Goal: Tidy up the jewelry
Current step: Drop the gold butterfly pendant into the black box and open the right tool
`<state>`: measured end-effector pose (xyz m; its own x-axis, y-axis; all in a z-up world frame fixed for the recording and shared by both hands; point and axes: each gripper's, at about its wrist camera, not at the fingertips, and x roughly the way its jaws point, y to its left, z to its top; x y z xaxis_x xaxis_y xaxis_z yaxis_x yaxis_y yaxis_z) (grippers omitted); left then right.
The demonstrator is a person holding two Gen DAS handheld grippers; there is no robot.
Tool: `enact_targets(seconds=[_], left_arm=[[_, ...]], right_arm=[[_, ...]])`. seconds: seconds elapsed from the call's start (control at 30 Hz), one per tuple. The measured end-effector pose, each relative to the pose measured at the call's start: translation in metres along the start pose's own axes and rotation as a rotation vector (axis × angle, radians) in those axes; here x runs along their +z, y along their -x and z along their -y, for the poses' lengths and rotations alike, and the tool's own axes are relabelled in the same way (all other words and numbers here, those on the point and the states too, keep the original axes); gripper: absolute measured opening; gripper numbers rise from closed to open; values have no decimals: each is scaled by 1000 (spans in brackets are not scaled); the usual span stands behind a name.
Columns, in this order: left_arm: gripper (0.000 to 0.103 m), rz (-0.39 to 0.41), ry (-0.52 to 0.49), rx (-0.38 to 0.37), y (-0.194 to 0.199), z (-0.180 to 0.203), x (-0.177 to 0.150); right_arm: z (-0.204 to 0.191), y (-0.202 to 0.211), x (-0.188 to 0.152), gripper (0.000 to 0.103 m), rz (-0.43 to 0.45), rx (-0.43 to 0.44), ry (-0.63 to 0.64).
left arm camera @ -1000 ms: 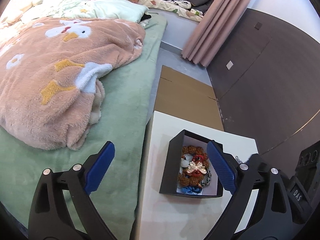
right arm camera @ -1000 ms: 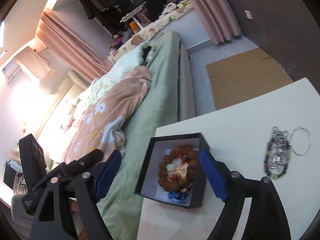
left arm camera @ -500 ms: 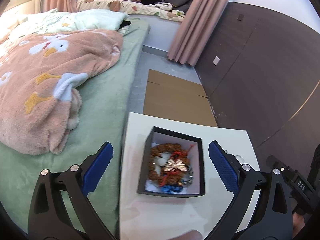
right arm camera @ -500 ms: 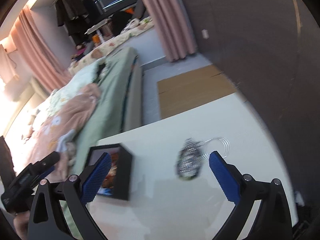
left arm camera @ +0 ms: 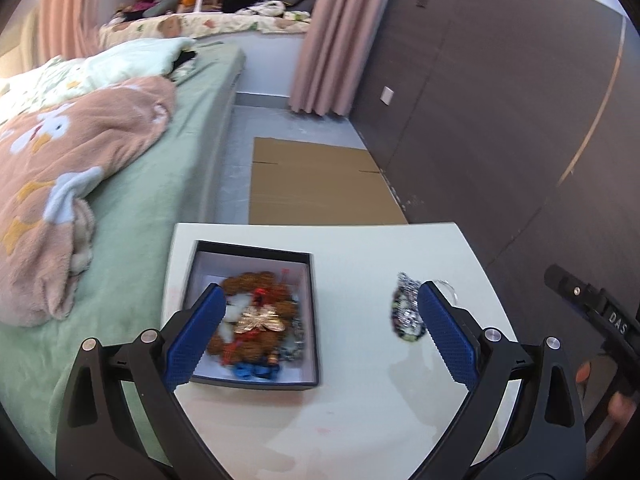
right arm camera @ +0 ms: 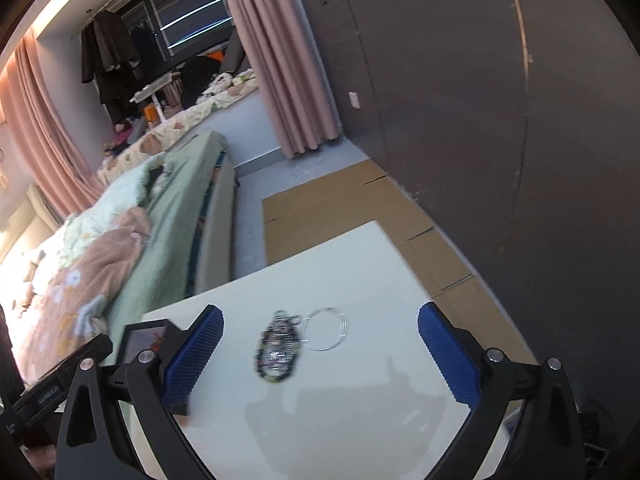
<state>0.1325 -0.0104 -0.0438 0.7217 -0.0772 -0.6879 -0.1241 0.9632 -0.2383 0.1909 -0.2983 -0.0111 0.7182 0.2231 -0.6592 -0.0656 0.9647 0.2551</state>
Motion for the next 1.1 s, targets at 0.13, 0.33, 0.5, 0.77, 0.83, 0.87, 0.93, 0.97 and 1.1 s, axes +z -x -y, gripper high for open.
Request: enact_targets(seconds=[0.13, 0.33, 0.5, 0.77, 0.83, 0.87, 0.93, 0.97, 1.1], left_arm=[[98, -68, -26, -15, -13, 21, -2], [98, -104, -81, -41, -21, 43, -5], [98, -124, -108, -4, -26, 54, -2], [98, -138, -133, -34, -32, 67, 0], [98, -146, -149, -41, -36, 71, -2], [98, -147, -148, -51, -38, 72, -2], [98, -145, -146, -67, -41, 75, -3], [98, -145, -144, -70, -44, 76, -3], [98, -144, -127, -98, -52, 76, 0]], right_arm=[[14, 4, 4, 96, 4, -12, 9], [29, 6, 8, 96, 0, -41, -12], [43, 5, 10, 96, -1, -69, -45], [58, 1, 12, 96, -27, -76, -75], [63, -4, 12, 96, -61, -68, -84], [65, -7, 12, 96, -84, -56, -89], [68, -10, 11, 96, -106, -40, -94], [69, -11, 11, 96, -111, -41, -93], [72, -15, 11, 95, -131, -27, -87]])
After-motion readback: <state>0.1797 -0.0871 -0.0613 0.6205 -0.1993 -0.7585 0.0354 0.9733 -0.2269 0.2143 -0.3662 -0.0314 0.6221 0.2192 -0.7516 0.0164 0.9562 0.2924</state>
